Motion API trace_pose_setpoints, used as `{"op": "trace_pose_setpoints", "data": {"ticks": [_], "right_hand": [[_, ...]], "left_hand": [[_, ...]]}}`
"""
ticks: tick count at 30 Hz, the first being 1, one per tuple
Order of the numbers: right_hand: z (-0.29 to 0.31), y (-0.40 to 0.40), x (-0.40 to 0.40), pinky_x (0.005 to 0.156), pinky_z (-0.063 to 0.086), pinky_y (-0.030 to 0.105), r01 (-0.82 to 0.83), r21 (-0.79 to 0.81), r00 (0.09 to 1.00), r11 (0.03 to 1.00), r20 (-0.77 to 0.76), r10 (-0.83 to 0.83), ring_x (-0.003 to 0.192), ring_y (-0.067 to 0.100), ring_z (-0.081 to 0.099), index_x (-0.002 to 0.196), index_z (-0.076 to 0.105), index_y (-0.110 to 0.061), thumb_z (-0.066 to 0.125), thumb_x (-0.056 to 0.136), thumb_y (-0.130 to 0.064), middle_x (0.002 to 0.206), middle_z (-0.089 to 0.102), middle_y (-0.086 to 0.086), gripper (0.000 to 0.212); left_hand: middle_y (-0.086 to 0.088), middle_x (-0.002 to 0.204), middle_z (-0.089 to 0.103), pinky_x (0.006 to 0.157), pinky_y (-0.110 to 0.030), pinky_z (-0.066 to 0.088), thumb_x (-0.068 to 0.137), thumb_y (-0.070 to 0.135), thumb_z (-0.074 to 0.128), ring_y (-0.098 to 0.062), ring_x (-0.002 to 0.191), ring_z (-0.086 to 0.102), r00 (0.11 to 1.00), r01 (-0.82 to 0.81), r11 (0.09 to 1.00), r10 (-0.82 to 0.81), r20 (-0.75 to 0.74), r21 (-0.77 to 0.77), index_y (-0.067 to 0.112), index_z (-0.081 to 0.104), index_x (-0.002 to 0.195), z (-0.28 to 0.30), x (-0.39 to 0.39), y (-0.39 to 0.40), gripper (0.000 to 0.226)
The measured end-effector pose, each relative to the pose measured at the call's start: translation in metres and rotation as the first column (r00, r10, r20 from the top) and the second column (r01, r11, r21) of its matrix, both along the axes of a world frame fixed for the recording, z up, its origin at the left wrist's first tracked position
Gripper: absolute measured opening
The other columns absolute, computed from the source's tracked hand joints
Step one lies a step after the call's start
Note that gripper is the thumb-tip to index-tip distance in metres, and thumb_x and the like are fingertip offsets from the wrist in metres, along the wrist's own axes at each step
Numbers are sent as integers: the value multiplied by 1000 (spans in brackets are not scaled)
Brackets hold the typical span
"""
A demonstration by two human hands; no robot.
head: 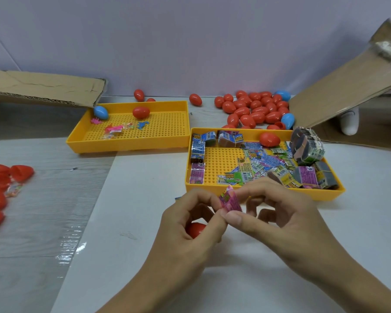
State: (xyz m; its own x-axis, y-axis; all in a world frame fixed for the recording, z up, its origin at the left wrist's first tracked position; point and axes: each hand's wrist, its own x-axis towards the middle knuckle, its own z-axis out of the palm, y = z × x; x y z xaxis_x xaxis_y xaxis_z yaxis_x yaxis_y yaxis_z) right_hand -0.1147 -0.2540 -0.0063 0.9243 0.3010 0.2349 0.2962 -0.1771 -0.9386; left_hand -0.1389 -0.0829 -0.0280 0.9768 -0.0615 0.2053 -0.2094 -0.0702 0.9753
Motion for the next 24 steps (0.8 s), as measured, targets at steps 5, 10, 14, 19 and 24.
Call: {"op": "trace_pose_setpoints", "data": {"ticks": [5, 10, 14, 19, 24], "right_hand": [[0, -2, 1, 57, 47, 44, -10, 70, 1000, 998, -28, 12, 76, 21, 60, 73, 70, -24, 78, 69, -40, 83, 64, -1, 19], [1, -1, 1, 49, 44, 33, 60, 80, 998, 995, -17, -59, 74, 15, 63, 75, 78, -27, 75, 67, -44, 93, 68, -1, 18], [3, -2, -1, 56, 53, 40, 77, 101, 997, 992, -11, -76, 72, 13, 60, 73, 76, -29, 78, 64, -40, 100, 64, -8, 14], [6, -5, 0, 59, 44, 15, -78, 96, 973, 992, -209, 97, 78, 12, 58, 64, 72, -17, 75, 63, -43, 101, 61, -11, 26], [8, -1, 2, 62, 41, 6, -86, 69, 951, 994, -290, 102, 75, -1, 58, 58, 72, -14, 76, 71, -47, 92, 62, -11, 36]], "left_hand": [[7, 68, 60, 50, -20, 42, 81, 38, 63, -8, 57, 53, 999, -38, 999, 37, 33, 30, 27, 62, 80, 3, 0, -1, 11], [8, 71, 62, 50, -16, 42, 84, 28, 67, -6, 57, 54, 992, -109, 990, 102, 77, 90, 26, 61, 80, 5, -2, -3, 8], [10, 71, 62, 50, -18, 45, 84, 23, 64, -6, 58, 55, 988, -145, 982, 137, 77, 118, 26, 60, 81, 6, -1, -4, 6], [11, 71, 62, 51, -15, 43, 84, 22, 63, -5, 58, 54, 992, -112, 986, 104, 69, 125, 26, 60, 80, 7, -4, -5, 6], [7, 70, 62, 50, -11, 40, 84, 23, 66, -3, 55, 53, 995, -69, 987, 59, 75, 144, 25, 61, 81, 5, -6, -5, 7]]}}
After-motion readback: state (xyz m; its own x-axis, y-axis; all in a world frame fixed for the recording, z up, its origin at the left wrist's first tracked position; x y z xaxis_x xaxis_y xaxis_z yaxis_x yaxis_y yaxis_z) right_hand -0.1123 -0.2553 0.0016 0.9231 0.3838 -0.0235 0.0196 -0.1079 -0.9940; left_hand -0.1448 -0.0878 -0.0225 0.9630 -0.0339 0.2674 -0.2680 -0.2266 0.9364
